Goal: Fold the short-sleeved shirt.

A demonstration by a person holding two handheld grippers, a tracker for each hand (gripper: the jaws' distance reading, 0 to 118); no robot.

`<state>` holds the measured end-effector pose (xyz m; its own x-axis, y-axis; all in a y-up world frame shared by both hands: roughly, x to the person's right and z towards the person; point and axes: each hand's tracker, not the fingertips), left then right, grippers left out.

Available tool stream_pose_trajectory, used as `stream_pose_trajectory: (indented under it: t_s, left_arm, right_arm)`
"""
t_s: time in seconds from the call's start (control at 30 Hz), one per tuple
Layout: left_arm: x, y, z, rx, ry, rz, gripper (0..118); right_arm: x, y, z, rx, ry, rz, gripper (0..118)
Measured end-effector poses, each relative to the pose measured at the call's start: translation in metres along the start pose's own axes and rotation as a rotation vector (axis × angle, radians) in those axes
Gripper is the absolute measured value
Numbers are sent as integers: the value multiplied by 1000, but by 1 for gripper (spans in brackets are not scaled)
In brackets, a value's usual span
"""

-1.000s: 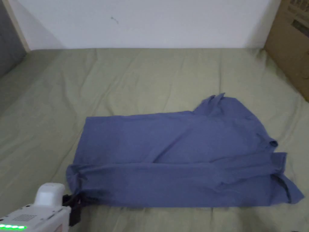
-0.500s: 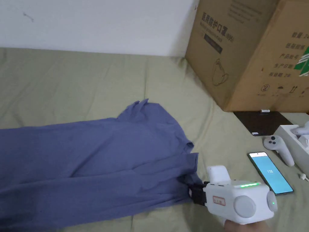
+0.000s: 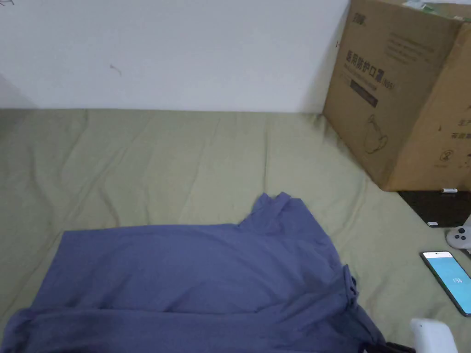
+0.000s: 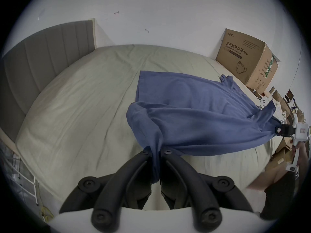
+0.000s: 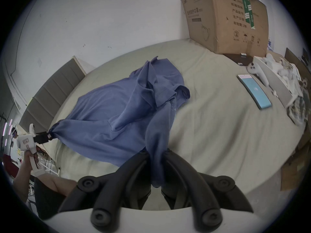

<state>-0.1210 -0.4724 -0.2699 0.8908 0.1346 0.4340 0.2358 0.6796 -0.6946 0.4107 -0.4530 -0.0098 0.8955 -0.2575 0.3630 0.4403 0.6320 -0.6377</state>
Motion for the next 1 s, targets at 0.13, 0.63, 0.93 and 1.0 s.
stream_pose_trajectory:
  t_s: [0.13, 0.63, 0.93, 1.0]
  left_arm:
    - [-4, -29, 15, -78, -44, 14, 7]
    - [23, -18, 61, 316, -26, 57, 93]
    - [8, 146, -57, 247, -86, 19, 1]
    - [-2, 169, -107, 115, -65, 81, 10]
  right_arm:
    - [10, -36, 6, -97, -62, -17, 8]
    - [-20, -6, 63, 289, -137, 172, 103]
    - [-43, 71, 16, 304, -85, 247, 0]
    - [-46, 81, 2, 285, -49, 235, 0]
